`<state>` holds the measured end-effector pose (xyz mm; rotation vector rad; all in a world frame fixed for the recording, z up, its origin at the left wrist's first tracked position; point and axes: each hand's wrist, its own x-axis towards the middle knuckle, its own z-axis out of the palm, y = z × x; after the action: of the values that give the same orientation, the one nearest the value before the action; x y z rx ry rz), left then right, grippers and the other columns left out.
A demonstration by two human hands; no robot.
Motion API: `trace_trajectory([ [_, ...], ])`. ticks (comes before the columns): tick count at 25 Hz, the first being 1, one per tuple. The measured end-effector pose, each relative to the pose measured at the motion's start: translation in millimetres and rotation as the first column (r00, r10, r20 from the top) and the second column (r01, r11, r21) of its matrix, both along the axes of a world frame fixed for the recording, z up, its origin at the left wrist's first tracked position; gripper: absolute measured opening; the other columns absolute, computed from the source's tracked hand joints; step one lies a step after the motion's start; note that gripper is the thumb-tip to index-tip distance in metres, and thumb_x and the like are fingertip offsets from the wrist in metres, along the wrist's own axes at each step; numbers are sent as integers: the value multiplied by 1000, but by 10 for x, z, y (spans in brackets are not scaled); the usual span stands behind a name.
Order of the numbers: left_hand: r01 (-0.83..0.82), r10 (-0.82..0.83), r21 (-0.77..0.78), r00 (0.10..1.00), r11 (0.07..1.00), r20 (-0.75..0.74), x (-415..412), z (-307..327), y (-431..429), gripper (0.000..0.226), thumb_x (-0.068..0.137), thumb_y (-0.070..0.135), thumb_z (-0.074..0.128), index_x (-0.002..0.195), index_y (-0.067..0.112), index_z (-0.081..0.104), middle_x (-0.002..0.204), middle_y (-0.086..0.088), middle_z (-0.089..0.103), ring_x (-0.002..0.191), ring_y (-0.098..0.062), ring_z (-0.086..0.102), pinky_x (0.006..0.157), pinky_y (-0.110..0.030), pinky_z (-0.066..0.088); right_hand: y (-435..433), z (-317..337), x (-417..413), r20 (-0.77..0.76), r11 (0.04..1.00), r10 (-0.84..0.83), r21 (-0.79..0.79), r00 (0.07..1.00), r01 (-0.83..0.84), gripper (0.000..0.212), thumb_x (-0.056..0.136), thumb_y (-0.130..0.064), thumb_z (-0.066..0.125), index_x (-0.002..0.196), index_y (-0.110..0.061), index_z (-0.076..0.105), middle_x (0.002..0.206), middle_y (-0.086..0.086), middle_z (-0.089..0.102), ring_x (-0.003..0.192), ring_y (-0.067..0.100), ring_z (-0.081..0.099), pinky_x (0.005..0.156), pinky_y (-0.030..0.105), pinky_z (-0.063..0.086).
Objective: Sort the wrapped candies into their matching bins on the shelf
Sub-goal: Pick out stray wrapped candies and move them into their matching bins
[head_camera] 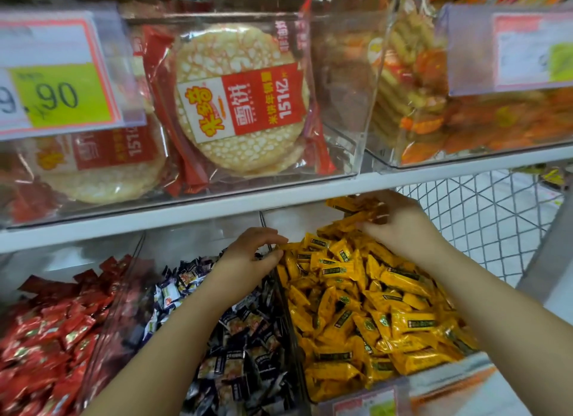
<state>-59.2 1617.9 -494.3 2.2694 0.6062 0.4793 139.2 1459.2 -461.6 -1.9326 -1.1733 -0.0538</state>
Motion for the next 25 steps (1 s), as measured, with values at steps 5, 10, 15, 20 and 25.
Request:
trace_trajectory([
  [5,-9,9,11,1000,1000,-9,8,14,-21,18,93,31,54,107,42,57,127,20,44,114,5,39,84,-6,28,-220,-66,-48,40,976,144,-171,989,-135,37,75,-9,73,100,-33,60,105,-6,64,79,9,59,75,26,50],
  [10,-15,15,23,1000,1000,-8,-8,10,-53,19,94,30,52,110,38,58,132,17,43,112,5,37,85,-9,28,-395,-57,-147,120,915,257,-348,959,-202,41,74,-18,75,89,-50,55,112,-23,58,87,6,61,79,28,49],
  [15,-15,15,22,1000,1000,0,-10,19,-78,18,95,29,51,108,38,58,134,16,43,110,6,37,89,-15,28,-547,6,-209,176,853,321,-480,930,-204,26,76,-24,74,82,-45,58,105,-29,56,104,-6,50,95,23,41],
  [20,-7,8,59,1000,998,-19,0,18,-61,20,95,29,50,111,35,59,134,15,43,110,5,37,88,-15,27,-547,133,-260,13,821,302,-511,953,-253,11,77,-37,71,79,-41,62,93,-20,67,90,0,61,84,26,48],
  [25,0,2,59,999,998,-38,12,39,-61,17,95,29,49,105,39,58,134,15,42,111,5,36,90,-16,28,-97,159,-107,212,878,151,-477,965,-32,29,90,-26,58,118,-26,61,109,-5,64,99,14,60,84,27,46],
])
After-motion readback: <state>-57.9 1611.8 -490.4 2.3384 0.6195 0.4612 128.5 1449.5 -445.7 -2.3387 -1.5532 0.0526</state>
